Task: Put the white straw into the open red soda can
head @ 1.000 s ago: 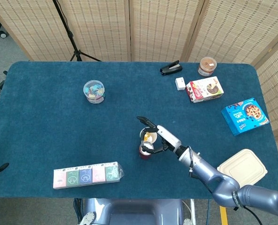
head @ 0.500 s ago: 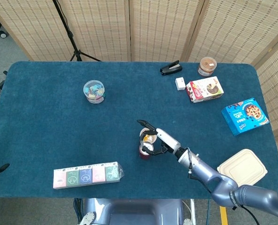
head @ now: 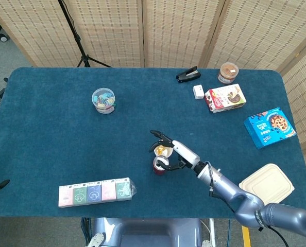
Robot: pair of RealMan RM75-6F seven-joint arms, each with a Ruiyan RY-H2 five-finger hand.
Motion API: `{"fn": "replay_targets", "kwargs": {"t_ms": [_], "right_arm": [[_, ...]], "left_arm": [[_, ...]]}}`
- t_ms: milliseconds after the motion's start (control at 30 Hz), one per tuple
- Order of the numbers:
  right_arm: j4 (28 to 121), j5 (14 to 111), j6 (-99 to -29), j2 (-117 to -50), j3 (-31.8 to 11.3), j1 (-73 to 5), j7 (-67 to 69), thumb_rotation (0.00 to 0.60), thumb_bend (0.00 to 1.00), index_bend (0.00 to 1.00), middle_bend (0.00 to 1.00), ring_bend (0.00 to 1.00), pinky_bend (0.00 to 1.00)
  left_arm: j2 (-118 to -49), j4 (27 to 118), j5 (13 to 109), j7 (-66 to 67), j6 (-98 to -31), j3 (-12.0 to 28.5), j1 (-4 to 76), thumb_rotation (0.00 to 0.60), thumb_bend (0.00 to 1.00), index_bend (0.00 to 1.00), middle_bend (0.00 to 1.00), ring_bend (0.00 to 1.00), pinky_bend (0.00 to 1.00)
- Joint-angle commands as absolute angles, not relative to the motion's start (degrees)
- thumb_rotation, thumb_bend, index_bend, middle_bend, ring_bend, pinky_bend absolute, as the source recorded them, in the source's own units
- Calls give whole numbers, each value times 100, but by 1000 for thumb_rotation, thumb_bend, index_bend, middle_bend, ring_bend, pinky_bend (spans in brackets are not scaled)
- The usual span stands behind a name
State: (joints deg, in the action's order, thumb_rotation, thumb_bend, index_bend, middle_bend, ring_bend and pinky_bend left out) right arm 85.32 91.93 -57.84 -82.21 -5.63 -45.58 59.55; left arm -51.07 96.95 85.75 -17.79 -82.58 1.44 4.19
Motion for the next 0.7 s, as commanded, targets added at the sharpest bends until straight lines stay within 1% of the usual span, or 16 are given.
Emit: {"fn": "replay_targets", "kwargs": {"t_ms": [33,133,200,267,300,333,367,400,433,467,567,700], "right_arm": [[8745,9140,-5877,-8023,-619,-4513,5635,600,531,214,0,0,0],[8941,9042,-5967,-7696,-703,-4442,5069,600,531,125,0,0,0],[9052,8899,-6007,-7537,-745,-4365,4638,600,525,115,0,0,0],[8968,8724,-6150,-7416,-798,-4237,3835,600,495,113,0,0,0],[8866,8665,-6257,-7384,-799,-4159,3247,600,440,106,0,0,0],[8793,8561,-6391,-7387,-804,-4060,2516,600,339,92,0,0,0],[8728,8473,-6509,-7384,-801,-3969,1938,600,205,74,0,0,0],[8686,8336,-6691,-7360,-777,-3811,1214,600,120,62,0,0,0],[8717,8227,-6797,-7343,-763,-3701,852,600,34,44,0,0,0],[8771,8135,-6868,-7324,-756,-3617,607,600,2,27,0,0,0],[8846,7904,-7110,-7168,-648,-3287,-66,600,0,1,0,0,0],[8889,7793,-7392,-7018,-522,-2961,-568,600,0,0,0,0,0]], "left_arm": [[-5109,9691,8577,-1774,-8269,144,415,600,0,0,0,0,0],[-5114,9689,8592,-1756,-8281,139,412,600,0,0,0,0,0],[-5121,9688,8588,-1738,-8290,141,408,600,0,0,0,0,0],[-5134,9685,8581,-1704,-8308,145,402,600,0,0,0,0,0],[-5141,9683,8581,-1684,-8313,145,401,600,0,0,0,0,0],[-5148,9684,8580,-1666,-8312,145,402,600,0,0,0,0,0],[-5150,9685,8584,-1655,-8306,141,404,600,0,0,0,0,0],[-5152,9679,8591,-1648,-8297,134,406,600,0,0,0,0,0],[-5154,9672,8591,-1646,-8299,133,404,600,0,0,0,0,0],[-5157,9666,8589,-1642,-8303,133,402,600,0,0,0,0,0],[-5179,9645,8534,-1616,-8323,147,384,600,0,0,0,0,0],[-5219,9629,8420,-1477,-8321,174,370,600,0,0,0,0,0]]}}
